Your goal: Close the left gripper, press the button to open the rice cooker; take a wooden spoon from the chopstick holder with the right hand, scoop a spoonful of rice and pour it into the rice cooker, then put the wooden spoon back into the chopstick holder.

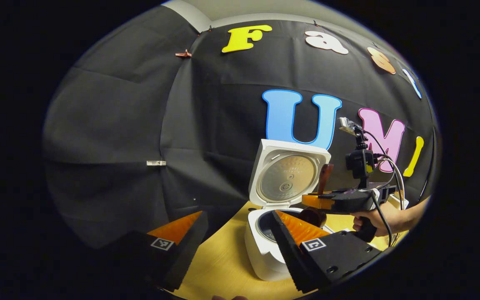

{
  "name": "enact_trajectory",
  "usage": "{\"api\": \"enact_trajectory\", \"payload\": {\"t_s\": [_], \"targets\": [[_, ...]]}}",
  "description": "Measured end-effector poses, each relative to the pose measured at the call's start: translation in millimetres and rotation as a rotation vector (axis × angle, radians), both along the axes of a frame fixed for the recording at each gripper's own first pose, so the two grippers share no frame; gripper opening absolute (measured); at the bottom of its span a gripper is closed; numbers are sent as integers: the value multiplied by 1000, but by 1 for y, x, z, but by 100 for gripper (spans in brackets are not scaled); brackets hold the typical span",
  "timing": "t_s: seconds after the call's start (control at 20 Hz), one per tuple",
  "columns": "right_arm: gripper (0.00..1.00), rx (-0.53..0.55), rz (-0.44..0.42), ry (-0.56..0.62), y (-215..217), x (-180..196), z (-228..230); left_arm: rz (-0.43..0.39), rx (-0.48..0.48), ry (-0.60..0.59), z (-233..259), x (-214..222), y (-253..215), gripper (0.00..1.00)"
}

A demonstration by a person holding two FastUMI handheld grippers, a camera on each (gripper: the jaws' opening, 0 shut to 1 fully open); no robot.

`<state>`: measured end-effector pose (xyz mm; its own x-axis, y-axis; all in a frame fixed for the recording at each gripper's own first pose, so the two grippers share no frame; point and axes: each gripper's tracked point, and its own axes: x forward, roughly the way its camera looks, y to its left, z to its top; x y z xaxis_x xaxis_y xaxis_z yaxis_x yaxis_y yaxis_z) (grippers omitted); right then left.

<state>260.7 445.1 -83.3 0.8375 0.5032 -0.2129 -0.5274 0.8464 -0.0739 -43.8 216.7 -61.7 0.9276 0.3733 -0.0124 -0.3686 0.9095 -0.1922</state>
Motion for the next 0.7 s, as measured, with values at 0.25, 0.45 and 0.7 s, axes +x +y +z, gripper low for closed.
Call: {"api": "enact_trajectory", "payload": {"t_s": [0.25, 0.45, 0.7], "targets": [[17, -181, 73, -152, 12, -11, 11, 1, -7, -1, -1, -4, -2, 95], [17, -323, 110, -274, 17, -18, 13, 1, -4, 0, 0, -7, -4, 95], [16, -416, 141, -363, 21, -29, 18, 1, 0, 0, 0, -10, -6, 95]]}}
